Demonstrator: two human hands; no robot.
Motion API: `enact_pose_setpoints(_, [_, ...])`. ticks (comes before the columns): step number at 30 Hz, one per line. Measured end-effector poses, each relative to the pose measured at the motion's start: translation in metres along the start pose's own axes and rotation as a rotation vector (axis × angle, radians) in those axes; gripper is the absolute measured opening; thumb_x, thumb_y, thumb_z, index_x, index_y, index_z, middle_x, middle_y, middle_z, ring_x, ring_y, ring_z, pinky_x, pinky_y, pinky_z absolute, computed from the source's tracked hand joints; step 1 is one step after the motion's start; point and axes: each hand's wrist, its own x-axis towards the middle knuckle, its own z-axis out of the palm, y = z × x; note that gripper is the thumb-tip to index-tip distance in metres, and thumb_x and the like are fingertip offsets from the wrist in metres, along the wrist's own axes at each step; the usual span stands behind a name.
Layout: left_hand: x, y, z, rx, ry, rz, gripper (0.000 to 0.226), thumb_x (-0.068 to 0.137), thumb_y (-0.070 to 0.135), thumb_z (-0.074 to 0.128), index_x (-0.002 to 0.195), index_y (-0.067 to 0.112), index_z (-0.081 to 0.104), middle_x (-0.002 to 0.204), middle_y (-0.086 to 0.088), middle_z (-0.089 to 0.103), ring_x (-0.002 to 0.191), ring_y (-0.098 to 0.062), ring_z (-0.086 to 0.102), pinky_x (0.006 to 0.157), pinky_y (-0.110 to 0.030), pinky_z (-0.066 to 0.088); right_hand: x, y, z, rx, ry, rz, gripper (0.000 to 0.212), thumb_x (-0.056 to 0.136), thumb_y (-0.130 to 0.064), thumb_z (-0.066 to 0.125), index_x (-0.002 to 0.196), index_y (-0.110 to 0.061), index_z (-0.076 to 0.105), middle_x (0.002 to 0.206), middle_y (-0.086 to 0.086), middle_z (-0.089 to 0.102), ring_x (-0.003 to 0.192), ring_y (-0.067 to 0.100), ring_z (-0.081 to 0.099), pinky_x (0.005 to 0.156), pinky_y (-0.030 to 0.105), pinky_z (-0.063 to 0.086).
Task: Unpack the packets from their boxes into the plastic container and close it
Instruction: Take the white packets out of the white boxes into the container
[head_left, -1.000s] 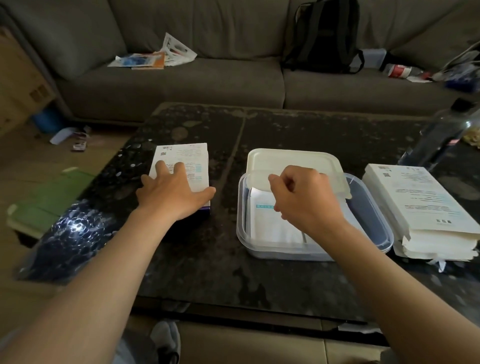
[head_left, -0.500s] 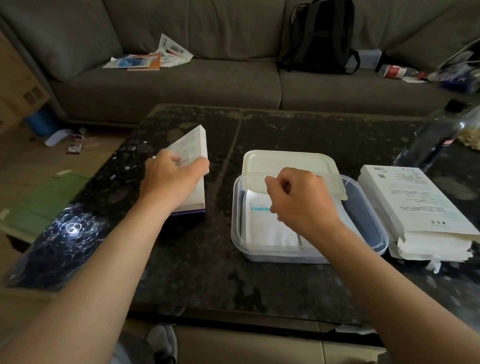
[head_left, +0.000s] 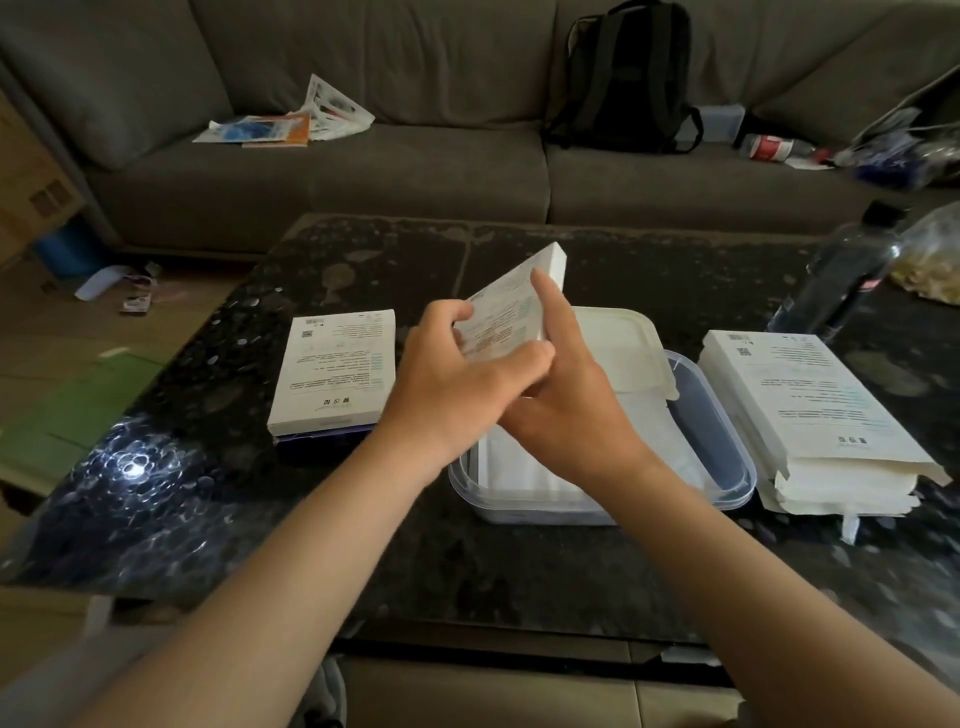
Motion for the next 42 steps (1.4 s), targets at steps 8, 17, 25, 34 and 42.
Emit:
enact_pose_setpoints(8, [-0.001, 0.000, -0.001, 0.286, -0.123, 0.255, 0.072, 0.083, 0.075, 0.042, 0.143, 0.036, 0.038, 0.147, 0.009, 0.035, 0.131, -0.009, 0.042, 0.089, -0.022, 0.049, 0.006, -0.003, -0.045, 0.448, 0.069, 0.090, 0.095, 0.081, 0.009, 0.075, 0.152, -0.038, 0.034, 0.133, -0.005, 0.058, 0.113, 0.017, 0.068, 0.081, 0.040, 0.062])
enact_pose_setpoints(17, [0.013, -0.002, -0.026, 0.881, -0.405, 0.528, 0.130, 0.065, 0.082, 0.064, 0.156, 0.034, -0.016, 0.163, 0.018, -0.022, 0.150, -0.012, -0.025, 0.123, -0.055, -0.001, 0.008, 0.009, -0.070, 0.457, -0.096, 0.265, 0.052, 0.094, 0.001, 0.063, 0.138, -0.022, 0.048, 0.111, 0.002, 0.074, 0.106, 0.021, 0.072, 0.076, 0.039, 0.063])
enact_pose_setpoints(25, [0.014, -0.005, -0.022, 1.007, -0.326, 0.579, 0.143, 0.054, 0.081, 0.071, 0.155, 0.030, -0.016, 0.160, 0.006, -0.002, 0.151, -0.022, -0.006, 0.123, -0.053, -0.003, 0.009, 0.014, -0.075, 0.493, -0.227, 0.263, 0.056, 0.098, -0.001, 0.056, 0.146, -0.028, 0.044, 0.122, 0.006, 0.070, 0.114, 0.027, 0.069, 0.086, 0.045, 0.061])
enact_pose_setpoints(34, [0.008, -0.007, -0.004, 1.122, -0.124, 0.668, 0.131, 0.051, 0.075, 0.067, 0.156, 0.017, 0.015, 0.146, -0.009, 0.029, 0.133, -0.034, 0.030, 0.118, -0.056, 0.016, 0.011, 0.005, -0.045, -0.271, 0.066, 0.191, 0.091, 0.078, -0.046, 0.082, 0.148, -0.034, 0.025, 0.095, -0.027, 0.043, 0.083, 0.000, 0.055, 0.055, 0.012, 0.042])
enact_pose_setpoints(42, [0.012, -0.010, -0.002, 1.107, -0.095, 0.669, 0.129, 0.051, 0.076, 0.064, 0.155, 0.016, 0.018, 0.144, -0.010, 0.031, 0.131, -0.034, 0.031, 0.117, -0.056, 0.018, 0.013, 0.013, -0.060, 0.033, -0.033, 0.206, 0.075, 0.088, -0.023, 0.077, 0.149, -0.037, 0.036, 0.105, -0.015, 0.068, 0.093, -0.002, 0.070, 0.062, 0.020, 0.059])
